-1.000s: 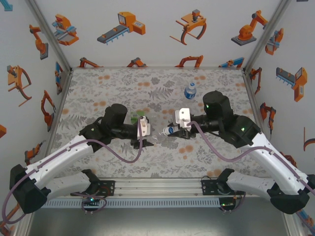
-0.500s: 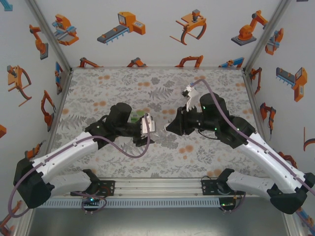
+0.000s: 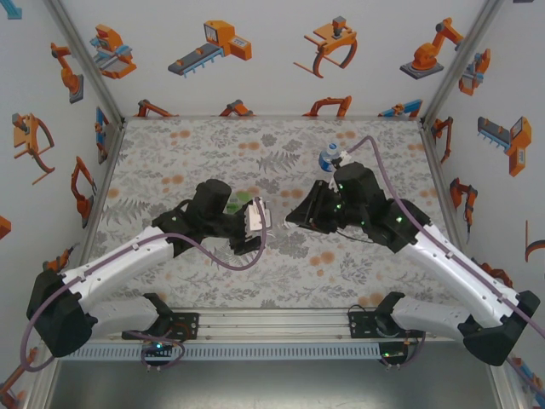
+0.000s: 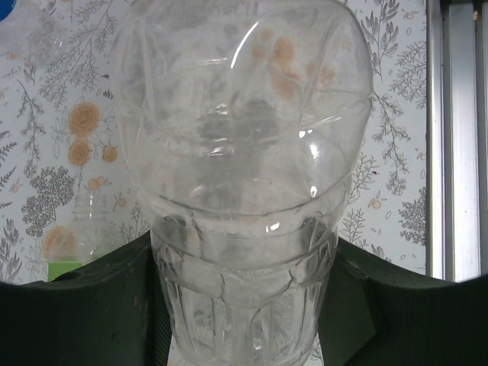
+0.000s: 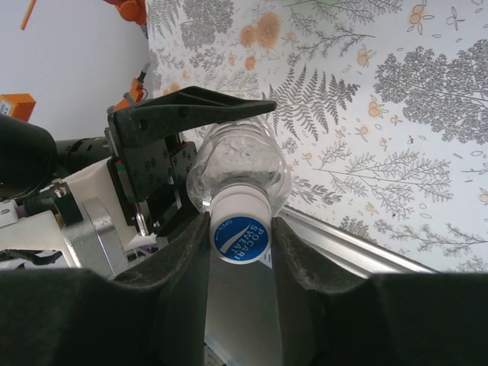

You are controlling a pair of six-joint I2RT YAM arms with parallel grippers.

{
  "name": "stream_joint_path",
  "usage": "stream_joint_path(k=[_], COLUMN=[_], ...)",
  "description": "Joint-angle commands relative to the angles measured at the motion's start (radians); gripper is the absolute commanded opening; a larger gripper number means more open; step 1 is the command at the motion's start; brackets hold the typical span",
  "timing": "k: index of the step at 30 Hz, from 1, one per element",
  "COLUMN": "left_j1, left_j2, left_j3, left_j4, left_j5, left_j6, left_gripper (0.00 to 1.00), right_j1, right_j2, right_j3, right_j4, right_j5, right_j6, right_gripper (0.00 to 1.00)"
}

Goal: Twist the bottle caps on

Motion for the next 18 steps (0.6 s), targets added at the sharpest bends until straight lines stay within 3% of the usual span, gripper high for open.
stream_joint_path(k=[1, 3, 6, 13, 18], left_j1=[-0.01, -0.01, -0.009, -0.009, -0.009], left_j2=[-0.029, -0.027, -0.03, -0.052, -0.054], left_j3=[0.02, 0.021, 0.025, 0.025, 0.036], left_j4=[0.131, 0.122, 0.1, 0.062, 0.01], left_j5=[0.088, 0.091, 0.093, 0.112, 0.153], left_j6=[0.012, 0.017, 0.026, 0.028, 0.032], left_gripper=[0.0, 0.0, 0.0, 0.0, 0.0], right_j1=[0.012, 0.012, 0.012, 0.012, 0.014], right_j2=[0.008, -0.007, -0.021, -0.028, -0.041], right_j3=[0.064, 0.107, 0.149, 0.231, 0.223], right_j4=[-0.038, -0.038, -0.028, -0.071, -0.088], right_j5=[0.051, 0.073, 0.042, -0.257, -0.448], right_j6=[-0.155, -0.305, -0.562, -1.201, -1.526], right_gripper=[0.49, 0.55, 0.56, 0.56, 0.56])
